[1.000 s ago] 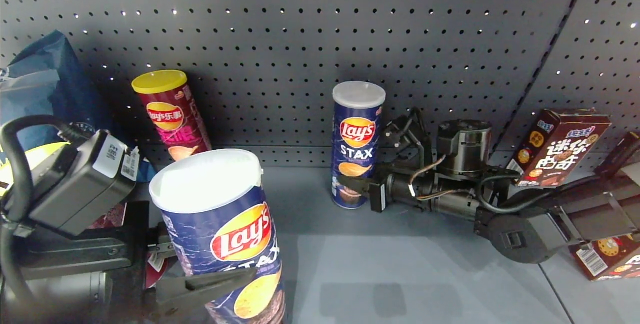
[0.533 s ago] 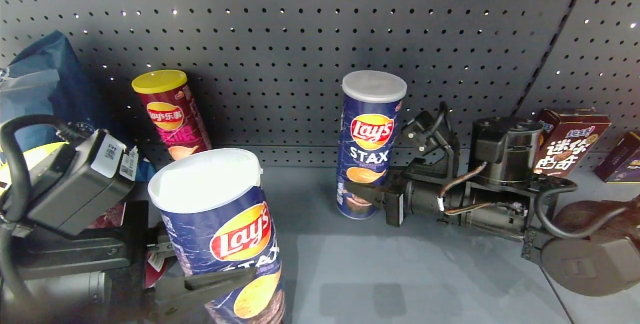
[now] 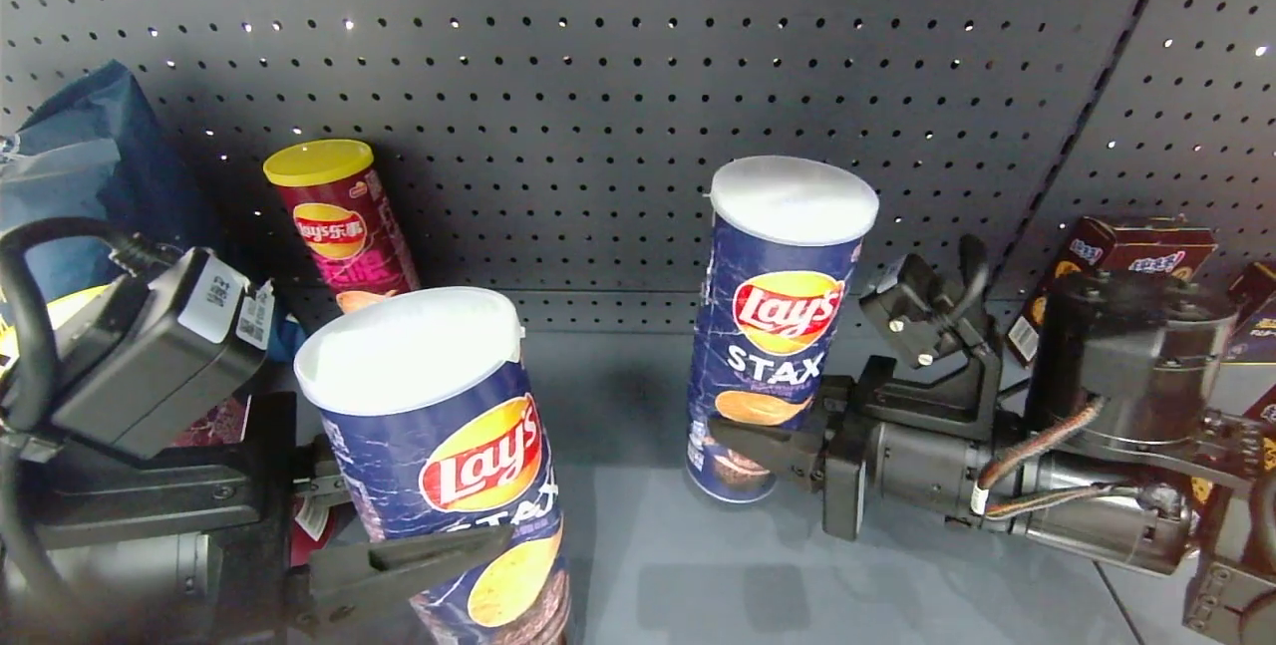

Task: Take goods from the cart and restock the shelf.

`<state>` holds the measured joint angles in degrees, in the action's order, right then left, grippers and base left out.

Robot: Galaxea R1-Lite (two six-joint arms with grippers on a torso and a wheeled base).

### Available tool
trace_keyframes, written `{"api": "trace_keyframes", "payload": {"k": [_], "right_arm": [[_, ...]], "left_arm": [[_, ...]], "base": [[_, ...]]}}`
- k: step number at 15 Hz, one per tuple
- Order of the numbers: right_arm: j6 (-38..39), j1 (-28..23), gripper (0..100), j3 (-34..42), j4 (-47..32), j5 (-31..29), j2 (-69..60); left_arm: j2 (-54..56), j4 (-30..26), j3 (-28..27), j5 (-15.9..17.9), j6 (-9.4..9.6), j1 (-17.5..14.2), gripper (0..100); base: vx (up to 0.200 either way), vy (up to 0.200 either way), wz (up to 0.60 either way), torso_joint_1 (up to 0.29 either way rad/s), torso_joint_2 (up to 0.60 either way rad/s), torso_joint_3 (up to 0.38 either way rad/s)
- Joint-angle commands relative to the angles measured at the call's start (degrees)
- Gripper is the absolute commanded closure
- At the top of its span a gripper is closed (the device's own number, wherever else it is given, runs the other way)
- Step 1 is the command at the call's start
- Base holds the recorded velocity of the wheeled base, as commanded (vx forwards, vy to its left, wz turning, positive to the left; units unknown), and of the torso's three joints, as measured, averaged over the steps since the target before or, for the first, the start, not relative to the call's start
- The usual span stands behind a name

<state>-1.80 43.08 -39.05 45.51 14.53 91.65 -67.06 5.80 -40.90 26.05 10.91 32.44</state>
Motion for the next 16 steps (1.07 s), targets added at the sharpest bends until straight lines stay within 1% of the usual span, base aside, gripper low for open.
{"api": "trace_keyframes", "payload": {"k": [1,3,6,8,13,16], "right_arm": [[0.05,0.51,100,6.97,4.85,-0.03,-2.00],[0.13,1.48,100,10.22,7.93,-0.03,-2.00],[0.13,2.53,100,11.10,8.90,-0.21,-2.09],[0.22,4.12,100,12.15,10.22,-1.87,-1.74],[0.31,4.47,100,18.13,15.14,-2.31,-1.47],[0.40,4.47,100,19.01,15.75,-2.31,-1.39]], "left_arm": [[-0.09,0.00,-0.41,-0.04,-0.01,-0.01,100],[-0.09,0.00,-0.41,-0.04,-0.01,-0.01,100],[-0.18,0.00,-0.41,-0.04,-0.01,0.26,100],[-0.44,0.00,-0.58,-0.04,-0.01,0.26,100],[-0.79,0.00,-1.29,-0.12,-0.01,0.26,100],[-1.32,0.00,-1.29,-0.12,-0.01,0.17,100]], "base": [[0.000,0.000,0.00,0.000,0.00,0.000],[0.000,0.000,0.00,0.000,0.00,0.000],[0.000,0.000,0.00,0.000,0.00,0.000],[0.000,0.000,0.00,0.000,0.00,0.000],[0.000,0.000,0.00,0.000,0.00,0.000],[0.000,0.000,0.00,0.000,0.00,0.000]]}}
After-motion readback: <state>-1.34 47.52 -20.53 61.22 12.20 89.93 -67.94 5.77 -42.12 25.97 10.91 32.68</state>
